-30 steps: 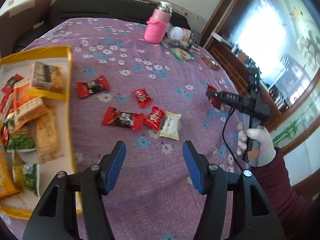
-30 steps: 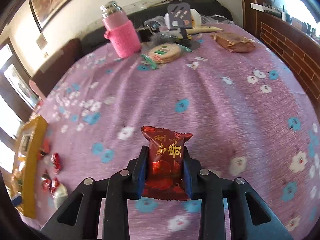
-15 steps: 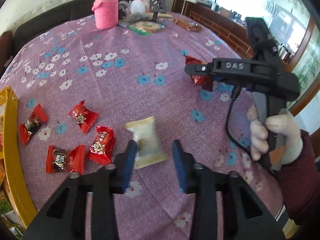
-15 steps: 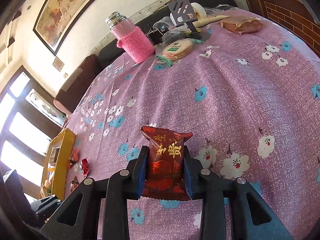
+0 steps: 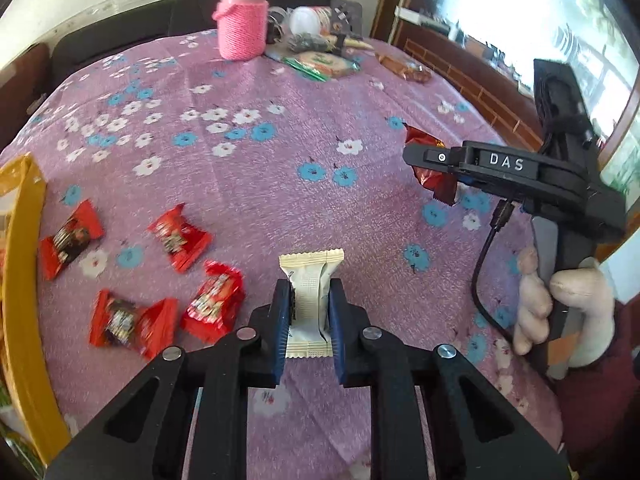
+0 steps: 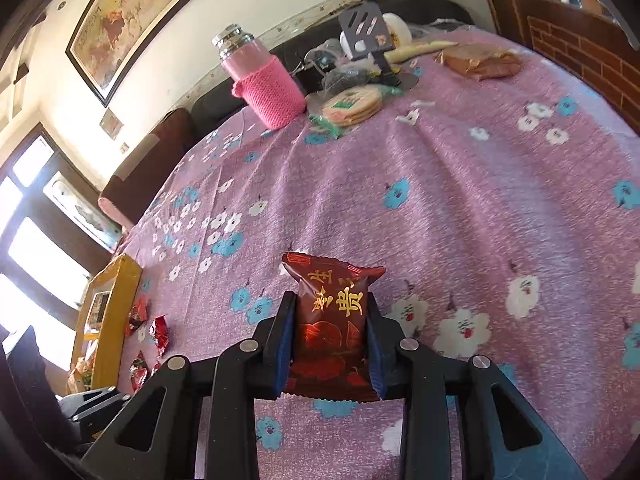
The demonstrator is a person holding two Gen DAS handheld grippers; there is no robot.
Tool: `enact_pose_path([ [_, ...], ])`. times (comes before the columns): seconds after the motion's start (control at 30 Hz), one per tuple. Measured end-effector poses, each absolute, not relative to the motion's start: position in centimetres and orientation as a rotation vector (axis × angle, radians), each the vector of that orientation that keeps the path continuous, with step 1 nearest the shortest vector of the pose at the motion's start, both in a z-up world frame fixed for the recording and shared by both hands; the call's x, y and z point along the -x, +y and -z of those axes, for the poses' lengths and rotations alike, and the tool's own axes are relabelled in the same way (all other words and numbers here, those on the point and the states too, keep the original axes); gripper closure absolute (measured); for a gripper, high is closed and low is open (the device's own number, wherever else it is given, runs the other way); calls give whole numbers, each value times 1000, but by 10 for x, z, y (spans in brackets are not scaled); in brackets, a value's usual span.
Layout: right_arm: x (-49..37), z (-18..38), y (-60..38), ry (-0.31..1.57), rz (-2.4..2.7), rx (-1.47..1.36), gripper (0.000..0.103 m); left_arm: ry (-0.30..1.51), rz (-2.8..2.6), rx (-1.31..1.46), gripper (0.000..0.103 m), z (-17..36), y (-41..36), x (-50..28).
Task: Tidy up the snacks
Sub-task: 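Release red candy into tray with right gripper while left releases white candy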
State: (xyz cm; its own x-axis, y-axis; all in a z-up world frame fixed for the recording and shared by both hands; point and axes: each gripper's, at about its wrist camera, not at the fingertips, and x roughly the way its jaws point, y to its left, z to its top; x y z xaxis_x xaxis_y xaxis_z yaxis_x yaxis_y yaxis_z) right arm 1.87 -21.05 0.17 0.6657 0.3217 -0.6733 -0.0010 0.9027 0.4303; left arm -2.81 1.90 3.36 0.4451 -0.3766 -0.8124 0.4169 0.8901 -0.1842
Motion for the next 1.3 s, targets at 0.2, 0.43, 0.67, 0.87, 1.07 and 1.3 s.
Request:
enact_pose_path([
  [0.2, -12, -11, -205, 781, -185, -385, 71, 923, 468, 102, 87, -67, 75, 55],
  [0.43, 12, -41, -145, 755, -293, -297, 71, 833, 258, 250, 87, -93, 193, 89],
  [0.67, 23, -61, -21, 821, -567, -247, 72, 827, 84, 330, 87, -74, 267, 109],
  [0.87, 27, -53, 71, 900, -693, -189, 72, 865, 34, 367, 87, -52, 296, 111],
  [1.07, 26, -34, 136, 970, -720, -103, 72, 837, 67, 428, 86, -51, 312, 114],
  [1.3, 35, -39, 164, 926, -699, -28, 55, 755, 65, 463, 33, -71, 325, 131],
])
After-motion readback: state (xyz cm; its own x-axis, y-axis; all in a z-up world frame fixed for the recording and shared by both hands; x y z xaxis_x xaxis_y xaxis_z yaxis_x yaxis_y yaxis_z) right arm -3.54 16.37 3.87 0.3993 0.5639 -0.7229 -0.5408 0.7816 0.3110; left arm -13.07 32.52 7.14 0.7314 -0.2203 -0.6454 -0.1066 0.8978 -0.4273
